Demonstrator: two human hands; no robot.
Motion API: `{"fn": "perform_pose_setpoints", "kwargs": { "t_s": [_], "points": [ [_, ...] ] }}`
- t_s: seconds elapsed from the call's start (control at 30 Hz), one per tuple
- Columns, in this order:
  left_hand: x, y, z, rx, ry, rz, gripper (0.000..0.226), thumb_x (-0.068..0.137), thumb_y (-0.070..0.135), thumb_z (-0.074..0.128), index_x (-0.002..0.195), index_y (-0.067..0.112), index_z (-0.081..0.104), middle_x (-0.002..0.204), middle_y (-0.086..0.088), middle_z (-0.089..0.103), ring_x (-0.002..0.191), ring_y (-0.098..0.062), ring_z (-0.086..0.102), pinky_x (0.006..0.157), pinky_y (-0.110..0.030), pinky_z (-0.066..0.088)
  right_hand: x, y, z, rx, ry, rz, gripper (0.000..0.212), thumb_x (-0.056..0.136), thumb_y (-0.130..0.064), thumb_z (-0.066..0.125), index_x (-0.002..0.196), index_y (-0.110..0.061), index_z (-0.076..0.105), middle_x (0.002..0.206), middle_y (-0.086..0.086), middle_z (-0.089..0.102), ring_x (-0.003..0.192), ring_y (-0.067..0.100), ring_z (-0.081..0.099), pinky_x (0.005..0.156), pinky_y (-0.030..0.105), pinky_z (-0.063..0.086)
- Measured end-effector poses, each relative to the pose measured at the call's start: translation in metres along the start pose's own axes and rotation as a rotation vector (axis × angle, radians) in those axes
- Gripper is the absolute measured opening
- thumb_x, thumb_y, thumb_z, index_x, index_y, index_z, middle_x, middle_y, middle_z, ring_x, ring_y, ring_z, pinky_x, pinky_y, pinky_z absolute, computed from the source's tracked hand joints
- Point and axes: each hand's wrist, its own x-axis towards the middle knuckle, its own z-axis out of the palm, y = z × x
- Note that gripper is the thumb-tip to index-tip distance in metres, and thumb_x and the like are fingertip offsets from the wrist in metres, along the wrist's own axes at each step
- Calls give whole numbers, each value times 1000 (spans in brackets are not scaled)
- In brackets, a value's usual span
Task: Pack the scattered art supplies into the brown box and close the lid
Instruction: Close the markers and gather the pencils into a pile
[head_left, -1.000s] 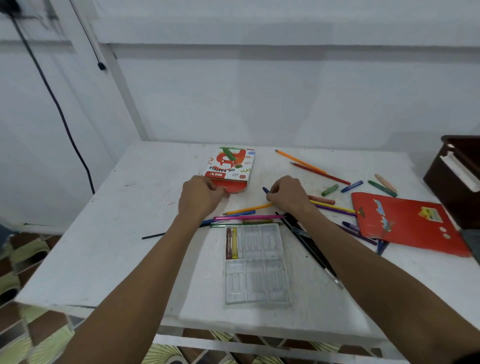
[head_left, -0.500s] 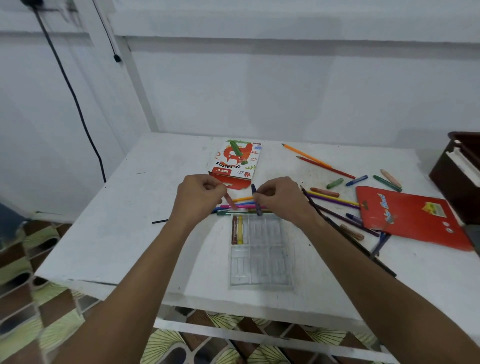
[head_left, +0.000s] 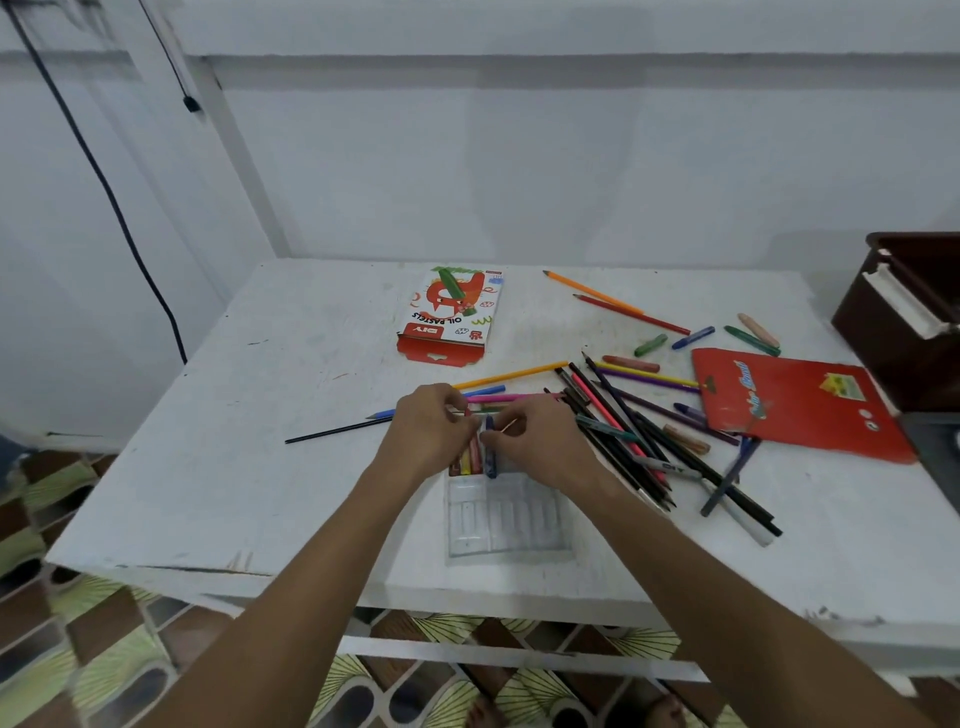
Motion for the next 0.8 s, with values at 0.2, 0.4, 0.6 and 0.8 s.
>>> {"fn": "perform_pose_setpoints", "kwargs": {
  "t_s": [0.2,0.4,0.6,0.8],
  "points": [
    [-8,-5,3,36,3,84,28,89,30,64,114,17,63,99,0,67,72,-8,60,60,-13,43,-7,2,-1,13,-81,-106,12,82,-18,67,89,-14,75,60,-7,61,52,-1,52,50,10,38],
    [-27,-12,4,60,-24,179,16,91,29,60,102,24,70,78,7,67,64,-4,58,58,-7,37,-14,2,-7,-92,-142,-171,10,87,-25,64,80,-22,71,64,-6,53,59,7,44,55,12,35],
    [-33,-13,8,87,-39,202,23,95,29,55,111,20,70,68,10,53,60,-2,48,55,-4,29,-12,5,0,-194,-145,-168,19,91,-28,59,90,-13,70,73,-1,46,65,6,39,55,12,27],
    [-36,-13,6,94,-53,214,26,96,28,53,116,23,68,77,1,55,65,-6,47,57,-6,28,-15,5,1,-190,-146,-188,20,92,-30,58,97,-14,69,80,-1,45,67,5,40,56,10,27]
  ]
}}
